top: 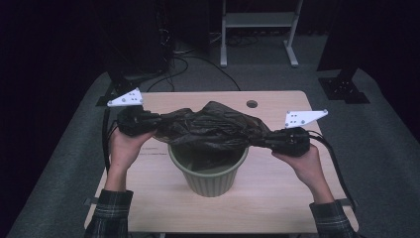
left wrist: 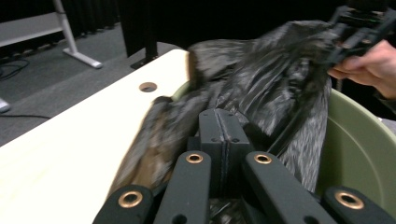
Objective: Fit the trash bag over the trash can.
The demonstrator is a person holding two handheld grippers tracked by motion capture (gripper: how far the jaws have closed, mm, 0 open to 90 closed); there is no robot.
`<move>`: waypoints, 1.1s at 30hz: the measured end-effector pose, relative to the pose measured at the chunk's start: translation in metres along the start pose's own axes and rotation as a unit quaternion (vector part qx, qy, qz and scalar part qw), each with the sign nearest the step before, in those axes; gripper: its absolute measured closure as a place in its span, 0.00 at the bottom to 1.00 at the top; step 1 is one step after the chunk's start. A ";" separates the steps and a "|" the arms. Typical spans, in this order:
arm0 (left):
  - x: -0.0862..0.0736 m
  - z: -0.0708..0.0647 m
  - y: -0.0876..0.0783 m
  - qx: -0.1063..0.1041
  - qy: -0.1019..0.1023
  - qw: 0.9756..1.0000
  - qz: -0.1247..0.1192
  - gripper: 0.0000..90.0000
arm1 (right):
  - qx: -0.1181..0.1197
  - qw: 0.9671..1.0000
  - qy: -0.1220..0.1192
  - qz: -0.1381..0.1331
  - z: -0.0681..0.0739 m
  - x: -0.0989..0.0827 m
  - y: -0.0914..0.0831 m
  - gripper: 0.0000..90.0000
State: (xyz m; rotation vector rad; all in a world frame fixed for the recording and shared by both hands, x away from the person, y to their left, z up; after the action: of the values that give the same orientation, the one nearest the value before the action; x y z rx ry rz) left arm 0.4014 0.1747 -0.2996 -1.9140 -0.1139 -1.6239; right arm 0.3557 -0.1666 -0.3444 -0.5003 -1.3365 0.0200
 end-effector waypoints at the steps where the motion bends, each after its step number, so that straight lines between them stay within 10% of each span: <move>1: 0.000 0.003 -0.002 0.005 -0.003 1.000 -0.001 1.00 | 0.006 1.000 -0.002 0.000 0.001 -0.002 -0.003 0.99; 11: -0.009 0.020 -0.017 0.039 -0.029 0.999 -0.008 1.00 | 0.050 0.999 0.000 0.020 0.007 -0.030 -0.039 1.00; 21: -0.023 0.031 -0.029 0.057 -0.045 0.997 -0.007 1.00 | 0.026 0.999 0.025 0.037 -0.006 -0.059 -0.064 0.99; 33: -0.017 0.022 -0.026 0.044 -0.029 0.999 -0.012 1.00 | -0.018 0.998 -0.043 -0.033 0.005 0.009 -0.066 0.72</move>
State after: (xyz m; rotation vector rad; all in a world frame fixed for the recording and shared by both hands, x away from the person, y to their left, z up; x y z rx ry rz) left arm 0.4051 0.2121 -0.3060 -1.9007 -0.2287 -1.5528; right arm 0.3359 -0.2213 -0.3117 -0.4908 -1.4386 -0.0369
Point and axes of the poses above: each handheld gripper's, and its own axes: y roughly forward along the jaws, x roughly out of its top, z roughly to its left, the point moved 6 cm from there along y, roughly forward along the jaws, and after that the axes turned 1 degree about y, right-handed, at the moved point
